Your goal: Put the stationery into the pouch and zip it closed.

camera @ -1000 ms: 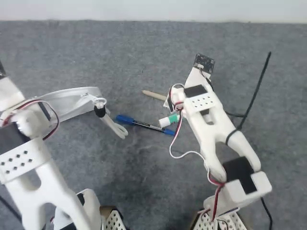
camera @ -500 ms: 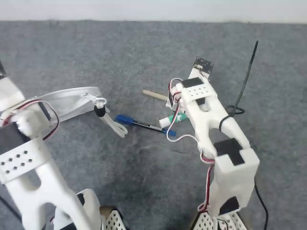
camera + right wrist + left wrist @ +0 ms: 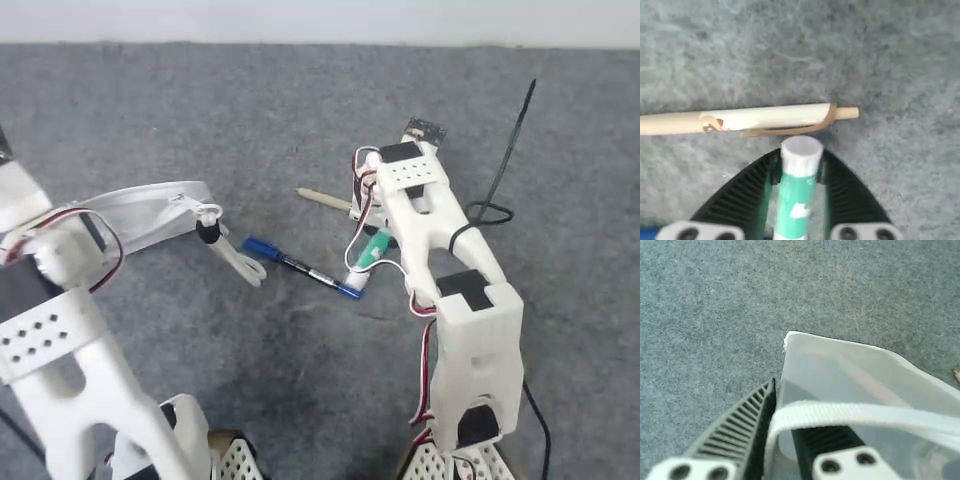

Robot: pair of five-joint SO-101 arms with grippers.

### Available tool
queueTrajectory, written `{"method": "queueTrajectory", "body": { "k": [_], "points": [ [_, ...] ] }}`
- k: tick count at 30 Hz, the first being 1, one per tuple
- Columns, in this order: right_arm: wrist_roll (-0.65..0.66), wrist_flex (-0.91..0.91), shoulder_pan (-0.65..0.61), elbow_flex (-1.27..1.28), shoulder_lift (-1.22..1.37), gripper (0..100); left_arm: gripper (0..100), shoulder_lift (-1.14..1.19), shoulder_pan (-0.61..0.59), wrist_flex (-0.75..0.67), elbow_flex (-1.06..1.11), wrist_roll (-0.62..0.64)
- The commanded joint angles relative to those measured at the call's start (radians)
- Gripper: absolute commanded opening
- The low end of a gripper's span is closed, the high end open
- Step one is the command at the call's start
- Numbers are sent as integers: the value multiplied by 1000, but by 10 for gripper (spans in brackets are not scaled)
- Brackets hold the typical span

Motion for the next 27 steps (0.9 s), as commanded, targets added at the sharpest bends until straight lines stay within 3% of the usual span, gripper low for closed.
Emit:
{"method": "queueTrajectory", "body": {
  "k": [1,27],
  "points": [
    [34,28,8,-63,-24,24,11,-2,-8,-31,1,18],
    [40,203,-4,-61,-348,6,11,-2,-8,-29,2,17]
  ]
}}
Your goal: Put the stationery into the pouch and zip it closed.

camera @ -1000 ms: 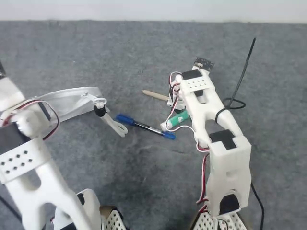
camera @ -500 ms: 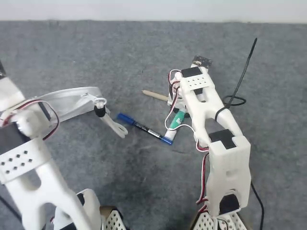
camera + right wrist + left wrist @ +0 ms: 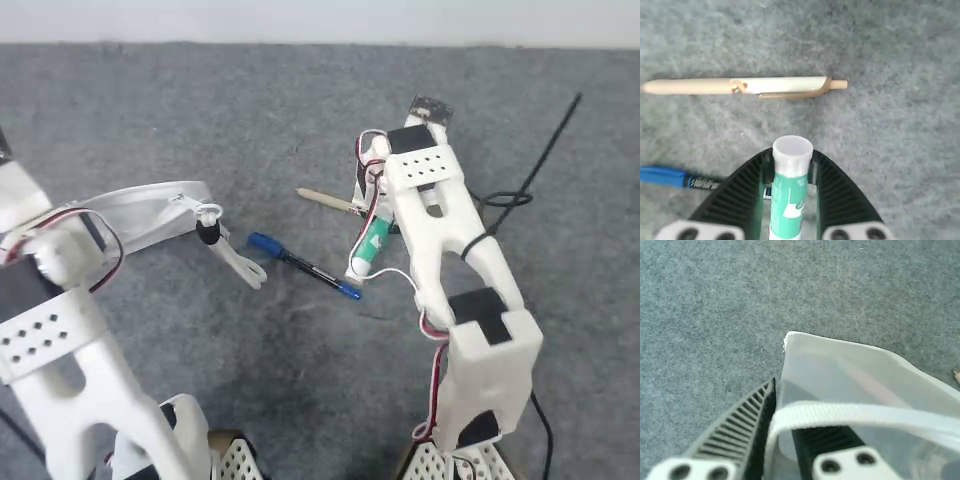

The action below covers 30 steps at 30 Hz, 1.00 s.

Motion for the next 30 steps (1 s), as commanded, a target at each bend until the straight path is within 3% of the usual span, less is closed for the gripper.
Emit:
{"method": "queueTrajectory", "body": {
  "k": [1,13,24,30],
  "points": [
    [12,45,-1,-57,-131,6,11,-2,-8,-29,2,12],
    [12,237,-104,-52,-325,6,11,-2,-6,-26,2,12],
    [12,257,-110,-52,-414,6,11,-2,2,-25,-22,15],
    [12,298,-157,-48,-481,6,10,-3,94,20,-93,74]
  ]
}}
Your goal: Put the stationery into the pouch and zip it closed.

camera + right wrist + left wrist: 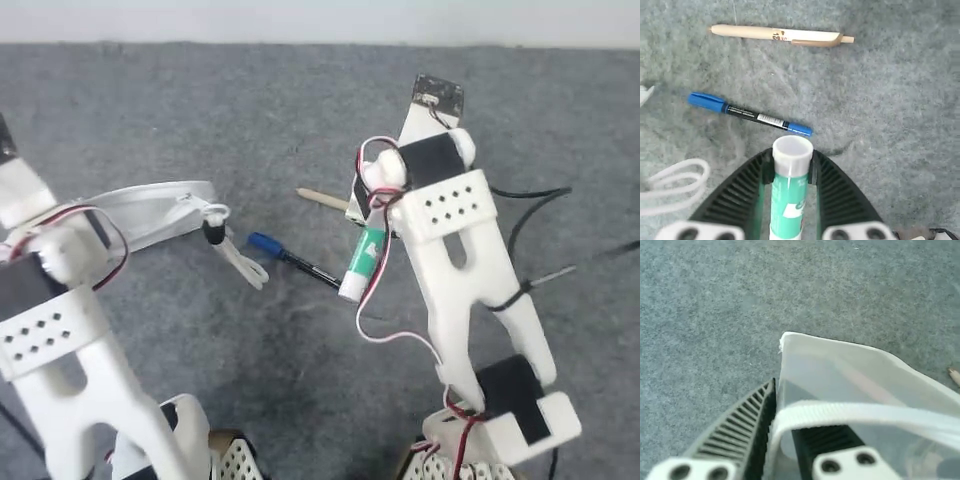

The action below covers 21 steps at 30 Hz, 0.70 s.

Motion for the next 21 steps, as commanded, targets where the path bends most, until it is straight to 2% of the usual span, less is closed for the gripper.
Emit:
{"method": "queueTrajectory", "body": {
  "k": [1,6,10,21],
  "points": [
    [12,28,-56,-37,-91,6,10,-3,81,32,-101,61],
    [12,27,-128,-15,-153,6,10,-3,163,57,-150,66],
    [12,25,-137,-14,-239,6,10,-2,216,52,-150,95],
    [12,-148,-137,-15,-407,6,10,-2,236,49,-148,98]
  ]
}}
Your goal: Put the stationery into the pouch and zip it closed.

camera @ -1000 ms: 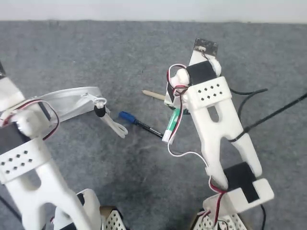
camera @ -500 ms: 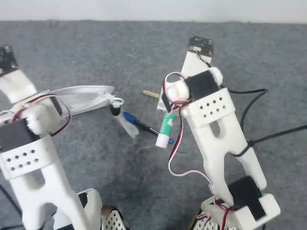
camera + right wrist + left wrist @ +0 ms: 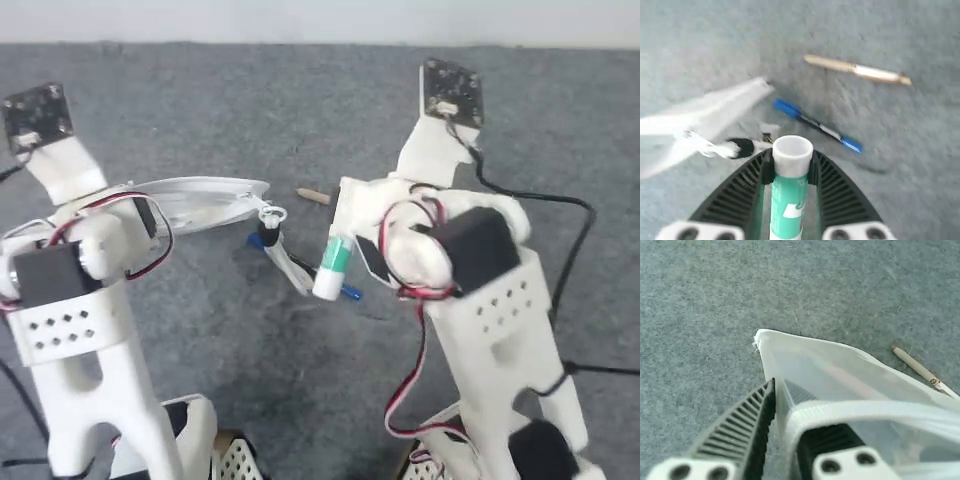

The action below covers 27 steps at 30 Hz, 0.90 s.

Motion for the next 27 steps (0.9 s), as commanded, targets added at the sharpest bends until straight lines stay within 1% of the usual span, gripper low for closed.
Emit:
{"method": "queueTrajectory", "body": {
  "k": [1,7,14,17,27],
  "points": [
    [12,-85,-10,-15,-70,6,10,-3,6,-3,-68,20],
    [12,-257,-16,-15,-88,6,10,-3,6,-3,-67,20],
    [12,-421,-127,-15,-84,6,10,-3,8,-3,-65,20],
    [12,-492,-154,-15,-81,6,10,-3,8,-3,-65,20],
    [12,-720,-160,41,-28,6,10,-3,8,-3,-65,20]
  ]
}}
